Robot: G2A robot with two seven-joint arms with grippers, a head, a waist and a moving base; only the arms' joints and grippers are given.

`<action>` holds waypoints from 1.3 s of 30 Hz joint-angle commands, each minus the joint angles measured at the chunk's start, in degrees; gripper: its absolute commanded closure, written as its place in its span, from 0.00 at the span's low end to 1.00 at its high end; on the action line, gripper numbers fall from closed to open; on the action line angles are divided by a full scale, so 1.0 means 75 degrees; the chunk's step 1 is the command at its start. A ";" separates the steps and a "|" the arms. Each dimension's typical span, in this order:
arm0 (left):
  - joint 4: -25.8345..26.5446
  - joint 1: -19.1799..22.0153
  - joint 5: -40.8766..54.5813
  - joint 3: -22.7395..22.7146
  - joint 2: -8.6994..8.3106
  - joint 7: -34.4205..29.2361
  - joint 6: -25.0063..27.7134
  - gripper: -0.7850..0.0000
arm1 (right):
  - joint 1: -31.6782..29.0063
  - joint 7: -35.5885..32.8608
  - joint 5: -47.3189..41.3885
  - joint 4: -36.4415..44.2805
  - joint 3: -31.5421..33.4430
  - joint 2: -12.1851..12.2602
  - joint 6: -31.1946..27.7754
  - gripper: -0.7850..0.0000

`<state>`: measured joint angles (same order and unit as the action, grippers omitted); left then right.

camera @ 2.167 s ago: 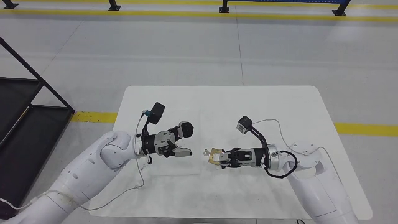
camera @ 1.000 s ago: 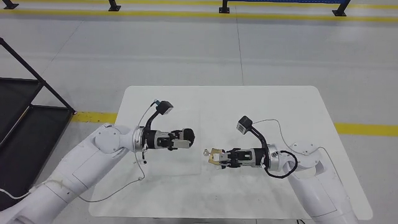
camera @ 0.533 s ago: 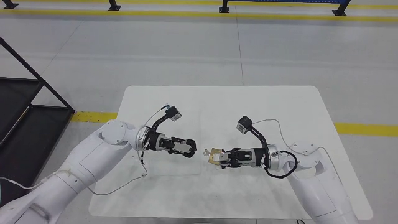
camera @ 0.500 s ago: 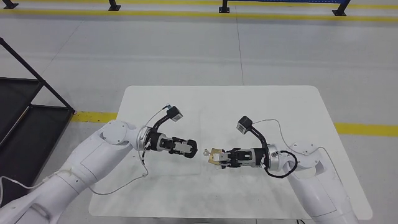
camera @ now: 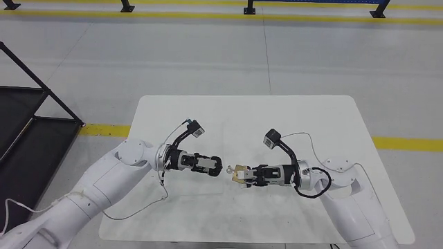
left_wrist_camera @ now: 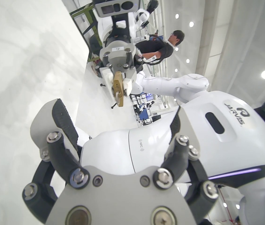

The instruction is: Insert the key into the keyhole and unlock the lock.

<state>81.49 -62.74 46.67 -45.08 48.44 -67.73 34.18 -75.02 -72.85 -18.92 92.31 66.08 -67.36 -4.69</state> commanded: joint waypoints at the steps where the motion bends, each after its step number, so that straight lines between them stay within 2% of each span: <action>1: 0.0034 -0.0120 0.0111 0.0033 0.0058 0.0097 0.0384 0.00 | 0.0000 0.0000 0.0000 0.0000 0.0000 0.0000 0.0000 1.00; 5: -0.0011 -0.0270 0.0172 0.0049 0.0181 0.0553 0.0869 0.00 | 0.0000 0.0000 0.0000 0.0000 0.0000 0.0000 0.0000 1.00; 16: -0.0059 -0.0322 -0.0371 -0.0043 0.0294 0.0411 0.0727 0.00 | 0.0000 0.0000 0.0000 0.0000 0.0000 0.0000 0.0000 1.00; 17: -0.0049 -0.0322 -0.0472 -0.0083 0.0287 0.0377 0.0693 0.12 | 0.0000 0.0000 0.0000 0.0000 0.0000 0.0000 0.0000 1.00; 18: -0.0032 -0.0327 -0.0558 -0.0131 0.0280 0.0367 0.0683 0.15 | 0.0000 0.0000 0.0000 0.0000 0.0000 0.0000 0.0000 1.00; 20: 0.0030 -0.0352 -0.0683 -0.0228 0.0265 0.0342 0.0658 0.36 | 0.0000 0.0000 0.0000 0.0000 0.0000 0.0000 0.0000 1.00; 22: 0.0091 -0.0367 -0.0835 -0.0345 0.0239 0.0283 0.0584 0.47 | 0.0000 0.0000 0.0000 0.0000 0.0000 0.0000 0.0000 1.00; 29: 0.0236 -0.0354 -0.1156 -0.0762 0.0155 0.0067 0.0177 0.54 | 0.0000 0.0000 0.0000 0.0000 0.0000 0.0000 0.0000 1.00; 31: 0.0261 -0.0289 -0.1289 -0.0820 0.0149 -0.0050 0.0034 0.58 | 0.0000 0.0000 0.0000 0.0000 0.0000 0.0000 0.0000 1.00; 39: 0.0359 -0.0113 -0.1436 -0.0877 0.0196 -0.0357 -0.0381 0.64 | 0.0000 0.0000 0.0000 0.0000 0.0000 0.0000 0.0000 1.00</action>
<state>84.14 -63.70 35.95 -51.69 49.82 -70.27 31.60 -75.02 -72.85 -18.92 92.31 66.08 -67.36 -4.69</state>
